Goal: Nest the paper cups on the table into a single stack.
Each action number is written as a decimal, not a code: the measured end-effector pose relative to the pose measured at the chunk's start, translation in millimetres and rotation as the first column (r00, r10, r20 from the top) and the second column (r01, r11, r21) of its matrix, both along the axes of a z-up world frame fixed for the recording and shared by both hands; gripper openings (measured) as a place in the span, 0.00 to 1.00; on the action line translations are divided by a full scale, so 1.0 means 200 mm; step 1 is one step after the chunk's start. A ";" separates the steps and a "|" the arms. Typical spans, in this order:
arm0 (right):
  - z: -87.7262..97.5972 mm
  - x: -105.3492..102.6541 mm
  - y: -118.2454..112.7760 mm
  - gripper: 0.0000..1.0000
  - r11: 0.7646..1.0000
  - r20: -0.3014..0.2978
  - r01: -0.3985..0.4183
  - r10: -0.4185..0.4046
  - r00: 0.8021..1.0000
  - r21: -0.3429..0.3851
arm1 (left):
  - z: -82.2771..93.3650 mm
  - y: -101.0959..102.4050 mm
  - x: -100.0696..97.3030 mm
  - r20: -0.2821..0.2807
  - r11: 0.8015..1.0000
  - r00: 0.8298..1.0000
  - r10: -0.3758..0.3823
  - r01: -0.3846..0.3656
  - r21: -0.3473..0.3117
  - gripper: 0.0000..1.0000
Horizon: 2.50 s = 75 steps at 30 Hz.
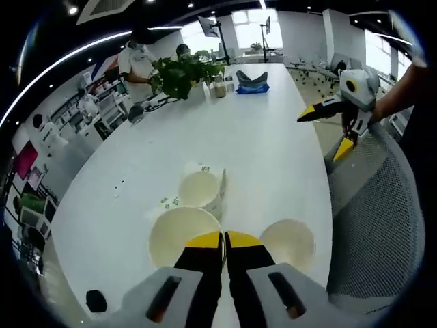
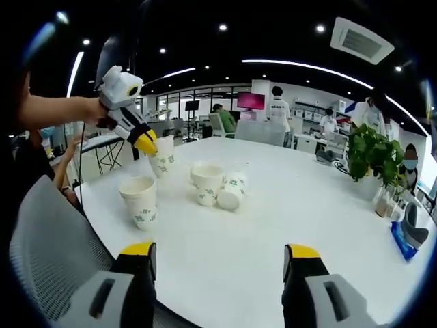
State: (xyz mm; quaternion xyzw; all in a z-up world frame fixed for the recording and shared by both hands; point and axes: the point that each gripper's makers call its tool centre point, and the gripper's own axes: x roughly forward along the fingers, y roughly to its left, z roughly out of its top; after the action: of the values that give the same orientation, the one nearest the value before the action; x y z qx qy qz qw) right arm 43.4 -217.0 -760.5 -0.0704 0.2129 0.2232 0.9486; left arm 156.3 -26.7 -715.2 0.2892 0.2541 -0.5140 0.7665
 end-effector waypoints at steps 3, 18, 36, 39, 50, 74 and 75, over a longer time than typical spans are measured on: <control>0.00 0.00 0.00 0.76 1.000 -0.001 -0.002 0.002 1.000 -0.002 | 0.03 -0.01 -0.05 0.005 1.000 1.000 -0.011 0.011 0.001 0.00; 0.00 0.00 0.01 0.76 1.000 -0.004 -0.003 0.003 1.000 -0.007 | 0.16 -0.03 -0.26 -0.014 0.999 0.999 -0.034 0.033 -0.017 0.00; -0.02 -0.01 0.00 0.76 1.000 -0.016 -0.007 0.006 1.000 -0.012 | 0.11 -0.06 -0.40 -0.033 0.998 0.997 -0.068 0.068 0.005 0.00; -0.02 -0.01 0.00 0.75 1.000 -0.016 -0.005 0.005 1.000 -0.012 | 0.10 -0.06 -0.40 -0.037 0.998 0.997 -0.068 0.068 0.001 0.00; -0.02 -0.01 0.00 0.75 1.000 -0.016 -0.001 0.001 1.000 -0.013 | 0.05 -0.10 -0.40 -0.046 0.996 0.996 -0.078 0.079 0.032 0.00; -0.02 -0.01 0.00 0.74 1.000 -0.019 0.000 0.000 1.000 -0.025 | -0.14 -0.13 -0.46 -0.142 0.993 0.986 -0.091 0.101 0.062 0.00; -0.02 -0.01 -0.01 0.74 1.000 -0.020 0.000 -0.001 1.000 -0.026 | -0.16 -0.13 -0.46 -0.155 0.993 0.983 -0.094 0.103 0.055 0.00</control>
State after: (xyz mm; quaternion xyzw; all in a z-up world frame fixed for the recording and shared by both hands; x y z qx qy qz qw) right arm 41.4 -218.4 -764.3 -0.0807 0.2252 0.2209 0.9455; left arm 63.9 -53.3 -746.7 0.2852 0.3133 -0.5637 0.7091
